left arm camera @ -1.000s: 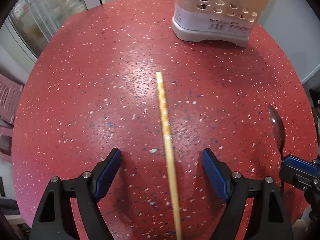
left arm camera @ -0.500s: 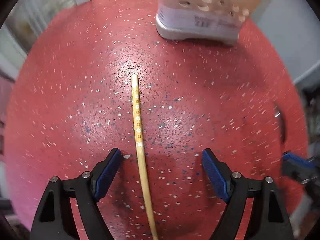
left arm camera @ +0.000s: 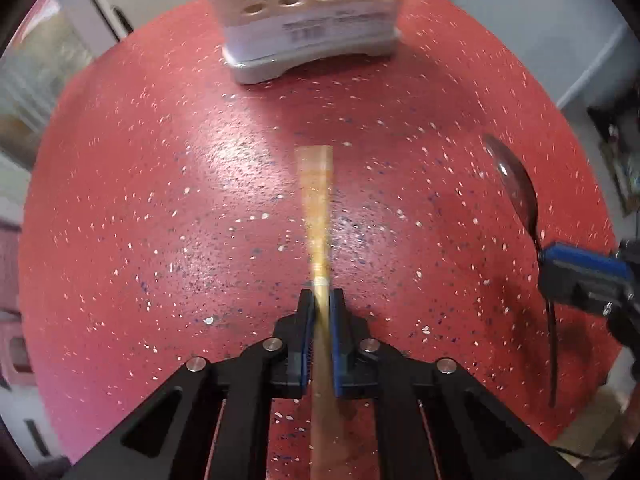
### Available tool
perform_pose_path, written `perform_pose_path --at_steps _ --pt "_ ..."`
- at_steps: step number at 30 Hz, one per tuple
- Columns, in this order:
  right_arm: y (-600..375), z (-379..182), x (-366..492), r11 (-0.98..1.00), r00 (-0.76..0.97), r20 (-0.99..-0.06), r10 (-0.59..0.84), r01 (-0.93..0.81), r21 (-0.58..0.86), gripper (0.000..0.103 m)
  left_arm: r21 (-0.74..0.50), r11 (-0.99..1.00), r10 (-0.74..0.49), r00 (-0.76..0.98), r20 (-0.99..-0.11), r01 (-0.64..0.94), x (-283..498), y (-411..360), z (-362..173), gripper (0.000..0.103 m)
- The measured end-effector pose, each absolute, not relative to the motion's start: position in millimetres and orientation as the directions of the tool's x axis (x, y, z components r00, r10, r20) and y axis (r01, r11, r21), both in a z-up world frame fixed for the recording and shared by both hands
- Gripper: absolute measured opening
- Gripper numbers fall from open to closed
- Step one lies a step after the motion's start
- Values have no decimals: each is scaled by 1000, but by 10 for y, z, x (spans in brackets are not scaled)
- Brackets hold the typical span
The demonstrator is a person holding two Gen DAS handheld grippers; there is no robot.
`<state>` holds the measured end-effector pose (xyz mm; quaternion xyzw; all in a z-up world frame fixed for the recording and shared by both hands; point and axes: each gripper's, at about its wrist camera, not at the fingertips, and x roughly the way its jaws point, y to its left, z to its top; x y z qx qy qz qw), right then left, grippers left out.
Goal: Organize utensils
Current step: 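Close the left gripper on the patterned wooden chopstick while the right gripper holds the spoon, then carry the spoon and chopstick to the beige holder and lower them inside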
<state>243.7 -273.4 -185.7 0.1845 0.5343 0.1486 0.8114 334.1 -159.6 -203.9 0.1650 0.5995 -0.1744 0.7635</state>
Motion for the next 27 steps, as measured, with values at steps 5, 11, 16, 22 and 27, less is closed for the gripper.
perform_pose_path --at_steps 5,11,16,22,27 --pt "-2765 -1824 2435 878 398 -797 455 -52 475 12 -34 908 -152 252 -956 419 3217 -1591 -1950 34" --pt "-2819 -1742 2448 860 417 -765 490 -90 502 12 -155 940 -264 357 -896 305 3059 -1247 -1716 34" --pt "-2847 -1618 2469 847 441 -734 517 -137 514 12 -275 932 -357 460 -813 238 2949 -887 -1498 34" --pt "-2876 -1429 2526 840 472 -706 528 -166 517 12 -366 910 -413 526 -744 197 2819 -549 -1437 34" --pt "-2920 -1298 2610 847 508 -692 513 -167 505 12 -393 904 -414 570 -710 166 2785 -379 -1274 34"
